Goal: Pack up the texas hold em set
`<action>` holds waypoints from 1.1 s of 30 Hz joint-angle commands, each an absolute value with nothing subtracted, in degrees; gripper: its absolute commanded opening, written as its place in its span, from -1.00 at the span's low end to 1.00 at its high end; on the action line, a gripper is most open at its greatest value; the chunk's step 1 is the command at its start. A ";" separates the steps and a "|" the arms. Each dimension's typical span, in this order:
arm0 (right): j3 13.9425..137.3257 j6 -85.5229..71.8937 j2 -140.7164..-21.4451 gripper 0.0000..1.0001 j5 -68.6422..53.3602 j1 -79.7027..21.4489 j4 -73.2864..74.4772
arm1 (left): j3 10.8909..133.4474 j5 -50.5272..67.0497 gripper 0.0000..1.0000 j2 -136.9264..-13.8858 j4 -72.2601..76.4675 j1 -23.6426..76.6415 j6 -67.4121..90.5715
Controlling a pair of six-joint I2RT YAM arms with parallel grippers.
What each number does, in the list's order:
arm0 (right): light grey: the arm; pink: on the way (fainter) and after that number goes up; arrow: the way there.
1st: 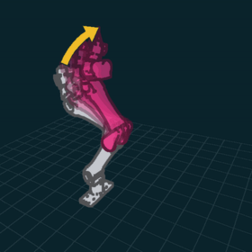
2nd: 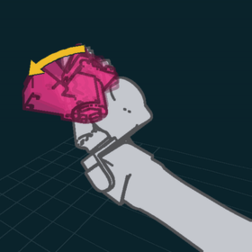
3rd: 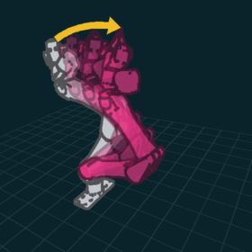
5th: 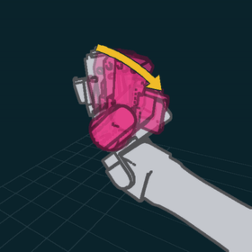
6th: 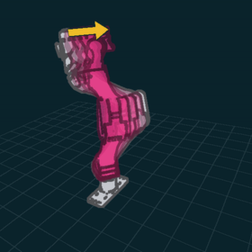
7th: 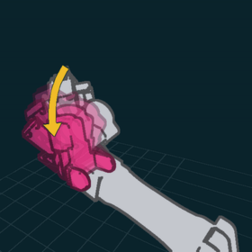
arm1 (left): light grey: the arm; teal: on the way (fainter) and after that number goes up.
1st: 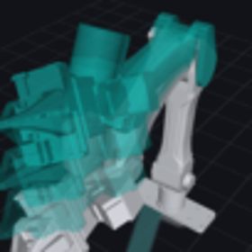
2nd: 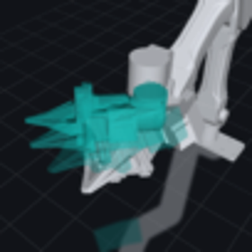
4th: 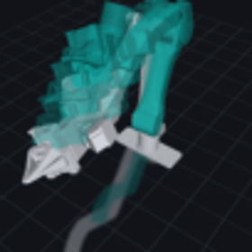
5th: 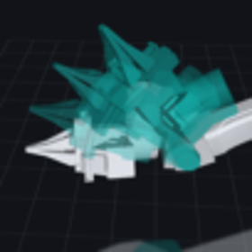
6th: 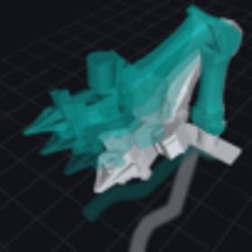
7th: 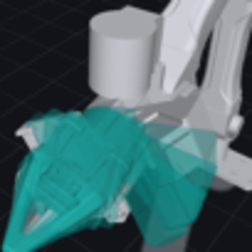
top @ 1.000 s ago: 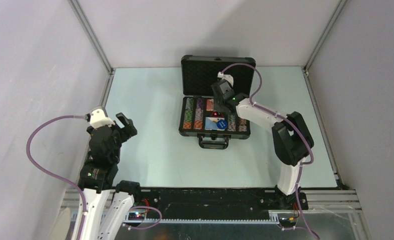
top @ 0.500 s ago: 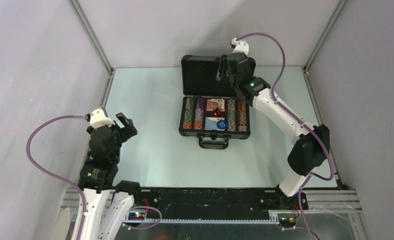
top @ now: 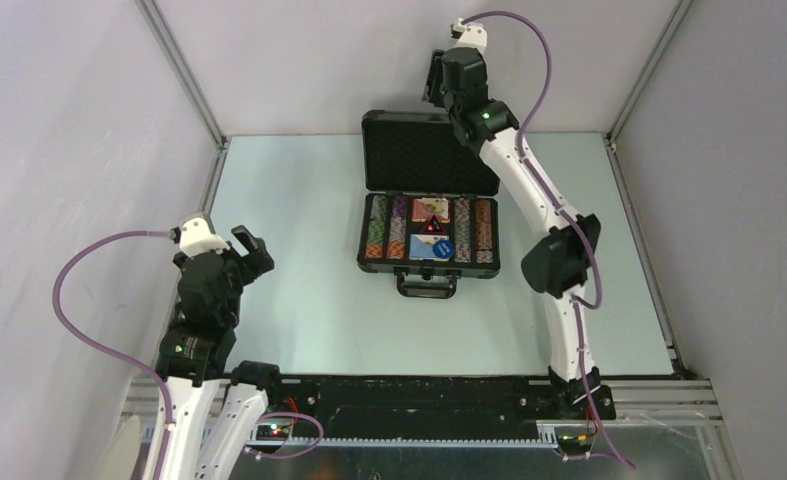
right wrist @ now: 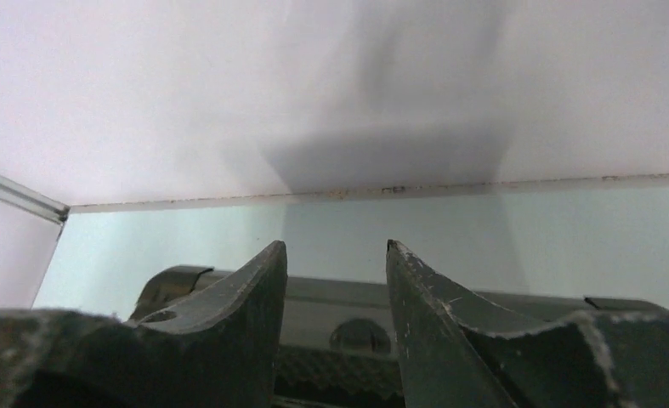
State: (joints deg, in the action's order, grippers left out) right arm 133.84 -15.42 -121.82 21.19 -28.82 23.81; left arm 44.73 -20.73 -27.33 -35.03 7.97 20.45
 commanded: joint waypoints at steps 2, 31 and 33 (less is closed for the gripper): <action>144.90 -17.51 -131.30 -0.03 17.98 -25.75 32.38 | 44.38 -20.45 0.76 -27.27 -33.39 8.27 19.06; 117.02 -16.25 -114.89 -0.25 -9.49 -24.68 46.85 | 44.29 -20.48 0.76 -27.67 -33.37 8.26 18.94; 111.75 -16.53 -110.88 -0.24 -8.84 -25.22 45.66 | 44.30 -20.47 0.76 -27.63 -33.37 8.26 18.98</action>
